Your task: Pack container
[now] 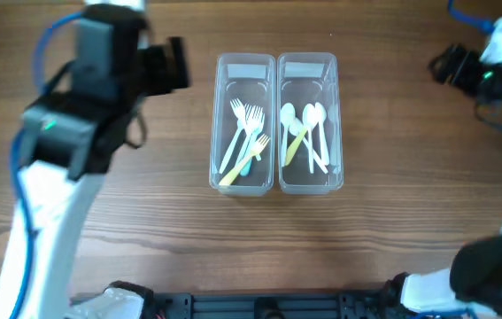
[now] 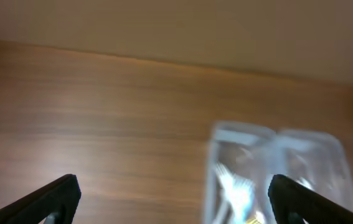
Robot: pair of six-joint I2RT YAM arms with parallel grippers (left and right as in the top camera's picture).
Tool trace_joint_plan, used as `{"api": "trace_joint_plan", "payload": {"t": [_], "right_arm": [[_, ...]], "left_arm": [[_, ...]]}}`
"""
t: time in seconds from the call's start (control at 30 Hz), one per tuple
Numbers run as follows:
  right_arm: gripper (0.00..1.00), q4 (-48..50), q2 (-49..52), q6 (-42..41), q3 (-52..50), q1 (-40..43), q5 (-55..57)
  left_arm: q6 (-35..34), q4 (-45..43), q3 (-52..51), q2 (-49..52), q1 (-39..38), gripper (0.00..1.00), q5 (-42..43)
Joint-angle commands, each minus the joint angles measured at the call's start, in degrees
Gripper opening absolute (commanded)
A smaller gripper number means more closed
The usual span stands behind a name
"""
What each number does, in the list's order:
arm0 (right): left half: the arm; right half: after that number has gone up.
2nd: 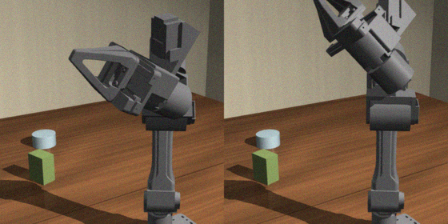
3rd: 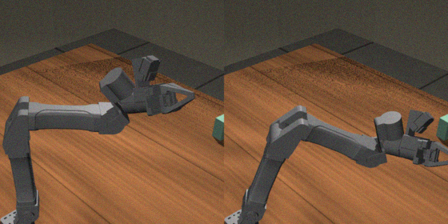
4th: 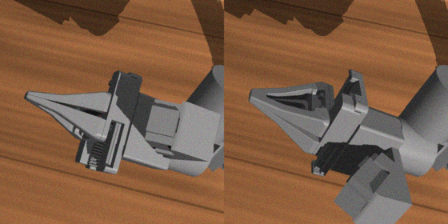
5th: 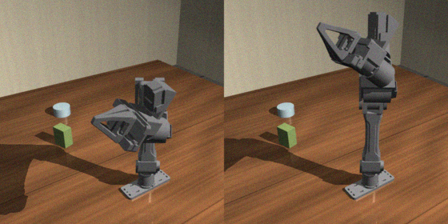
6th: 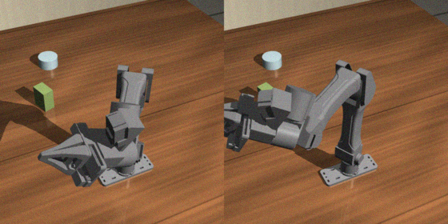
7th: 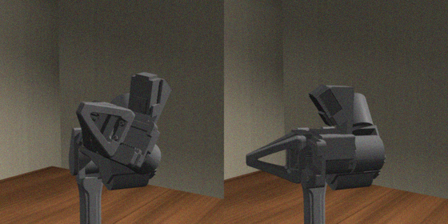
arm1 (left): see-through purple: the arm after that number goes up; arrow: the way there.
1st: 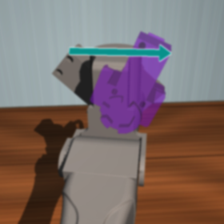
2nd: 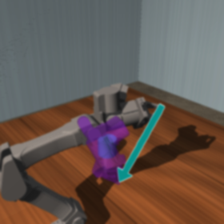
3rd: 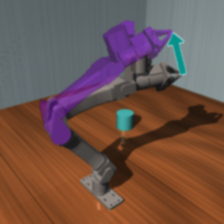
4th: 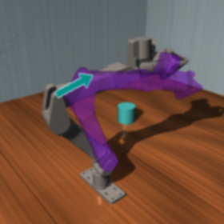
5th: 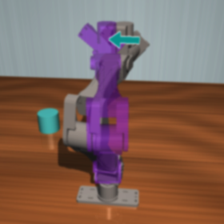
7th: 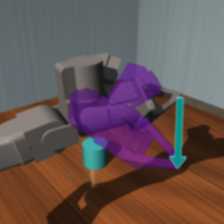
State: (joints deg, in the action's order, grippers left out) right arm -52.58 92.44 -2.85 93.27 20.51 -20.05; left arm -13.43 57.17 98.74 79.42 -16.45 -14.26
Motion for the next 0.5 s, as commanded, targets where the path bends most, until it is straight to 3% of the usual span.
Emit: {"api": "trace_joint_plan", "payload": {"t": [0.0,0.2,0.47], "right_arm": [[0.92,-0.13,-11.37,8.07,7.13,-0.09,-5.92],[0.99,0.15,-24.70,8.85,7.65,-0.09,-11.50],[0.99,-5.60,-28.92,8.76,7.65,-0.07,-11.50]], "left_arm": [[1.38,1.44,0.39,-7.56,5.88,1.00,-5.11],[1.38,4.72,0.39,-16.04,9.14,1.00,-5.11],[1.40,8.31,0.39,-17.99,9.11,1.00,-5.11]]}}
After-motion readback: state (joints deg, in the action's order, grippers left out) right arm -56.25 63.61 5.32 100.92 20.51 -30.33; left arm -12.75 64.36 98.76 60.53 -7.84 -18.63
